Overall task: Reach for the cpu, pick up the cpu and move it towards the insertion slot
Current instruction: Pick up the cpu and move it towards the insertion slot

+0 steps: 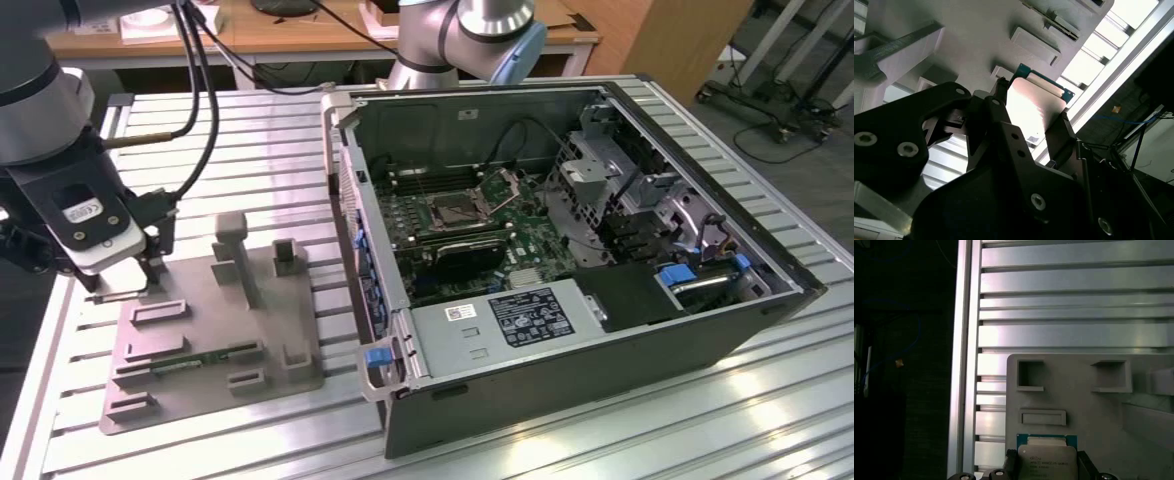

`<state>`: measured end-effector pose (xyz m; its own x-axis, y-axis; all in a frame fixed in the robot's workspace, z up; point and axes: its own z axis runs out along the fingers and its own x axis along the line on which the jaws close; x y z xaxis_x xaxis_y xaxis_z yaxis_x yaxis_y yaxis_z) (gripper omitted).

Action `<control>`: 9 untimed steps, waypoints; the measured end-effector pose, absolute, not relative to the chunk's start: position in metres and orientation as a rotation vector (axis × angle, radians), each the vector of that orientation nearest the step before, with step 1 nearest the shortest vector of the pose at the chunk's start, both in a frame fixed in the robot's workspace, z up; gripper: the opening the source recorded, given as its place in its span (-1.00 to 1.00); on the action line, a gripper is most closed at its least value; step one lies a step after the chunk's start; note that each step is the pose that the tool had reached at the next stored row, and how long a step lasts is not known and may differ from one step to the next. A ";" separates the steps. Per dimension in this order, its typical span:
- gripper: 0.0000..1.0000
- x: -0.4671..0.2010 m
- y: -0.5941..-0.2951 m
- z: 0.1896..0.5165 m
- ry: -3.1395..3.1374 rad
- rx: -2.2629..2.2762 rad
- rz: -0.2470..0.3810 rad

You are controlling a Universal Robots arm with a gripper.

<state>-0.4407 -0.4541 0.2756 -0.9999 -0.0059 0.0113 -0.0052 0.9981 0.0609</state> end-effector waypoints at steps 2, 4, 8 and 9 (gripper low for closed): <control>0.09 -0.441 -0.454 0.277 -3.129 0.009 -0.095; 0.09 -0.441 -0.454 0.279 -3.129 0.009 -0.095; 0.09 -0.441 -0.454 0.282 -3.129 0.009 -0.095; 0.09 -0.441 -0.454 0.282 -3.129 0.009 -0.095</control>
